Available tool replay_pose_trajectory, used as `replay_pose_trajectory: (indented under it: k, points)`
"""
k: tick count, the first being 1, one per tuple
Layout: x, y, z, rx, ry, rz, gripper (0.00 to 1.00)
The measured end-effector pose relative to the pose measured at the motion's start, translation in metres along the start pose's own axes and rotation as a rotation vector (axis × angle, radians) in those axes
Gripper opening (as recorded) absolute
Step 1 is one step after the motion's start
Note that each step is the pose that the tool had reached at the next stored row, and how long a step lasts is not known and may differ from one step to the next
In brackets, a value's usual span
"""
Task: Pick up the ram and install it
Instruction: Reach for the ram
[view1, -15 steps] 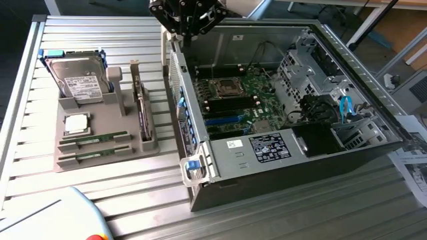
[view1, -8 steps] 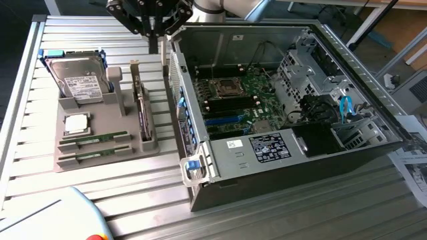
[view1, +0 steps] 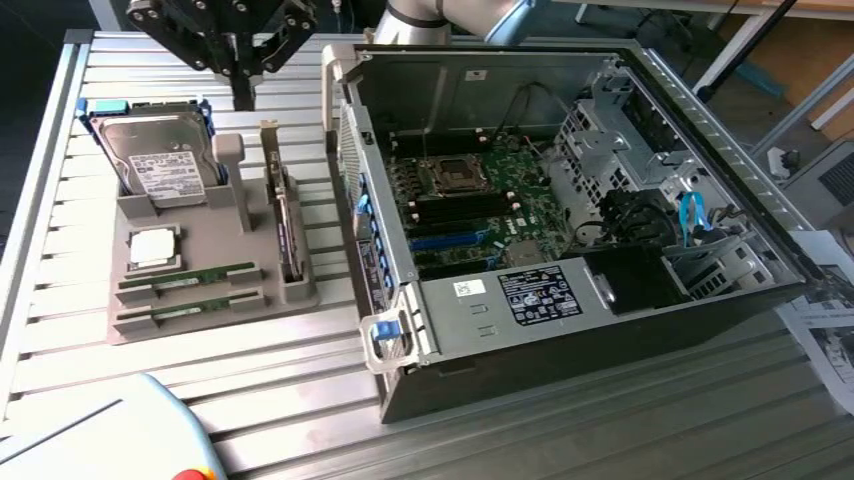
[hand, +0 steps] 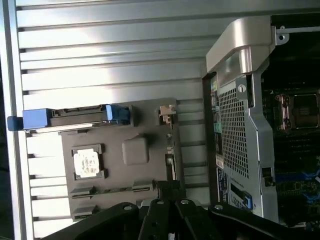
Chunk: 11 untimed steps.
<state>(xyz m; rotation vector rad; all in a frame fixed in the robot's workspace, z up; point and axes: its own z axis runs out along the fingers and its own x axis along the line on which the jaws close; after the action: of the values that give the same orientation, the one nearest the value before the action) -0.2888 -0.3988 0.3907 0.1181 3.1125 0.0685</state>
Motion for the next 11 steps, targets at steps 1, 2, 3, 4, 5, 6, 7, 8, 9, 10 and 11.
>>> replay_pose_trajectory:
  k: [1,2,3,4,5,6,7,8,9,10,11]
  points:
    - [0.007,-0.0006,0.0,-0.0001,-0.0001,0.0,0.11]
    - [0.017,-0.0013,-0.0002,0.0001,0.0001,0.0,0.11]
    - [0.025,-0.0019,-0.0002,0.0,0.0001,0.0,0.11]
    - [0.029,-0.0023,-0.0002,-0.0001,-0.0001,0.0,0.11]
    - [0.03,-0.0027,-0.0003,0.0001,0.0001,0.0,0.11]
    - [0.031,-0.0035,-0.0004,0.0001,0.0001,0.0,0.11]
    - [0.031,-0.0047,-0.0004,0.0,0.0,-0.001,0.11]
    - [0.031,-0.0066,-0.0005,0.0,0.0001,-0.001,0.11]
    - [0.031,-0.0088,-0.0006,0.0,0.0,-0.001,0.11]
    - [0.031,-0.0119,-0.0007,-0.0001,0.0,-0.001,0.11]
    - [0.031,-0.0143,-0.0008,0.0,0.0,-0.001,0.11]
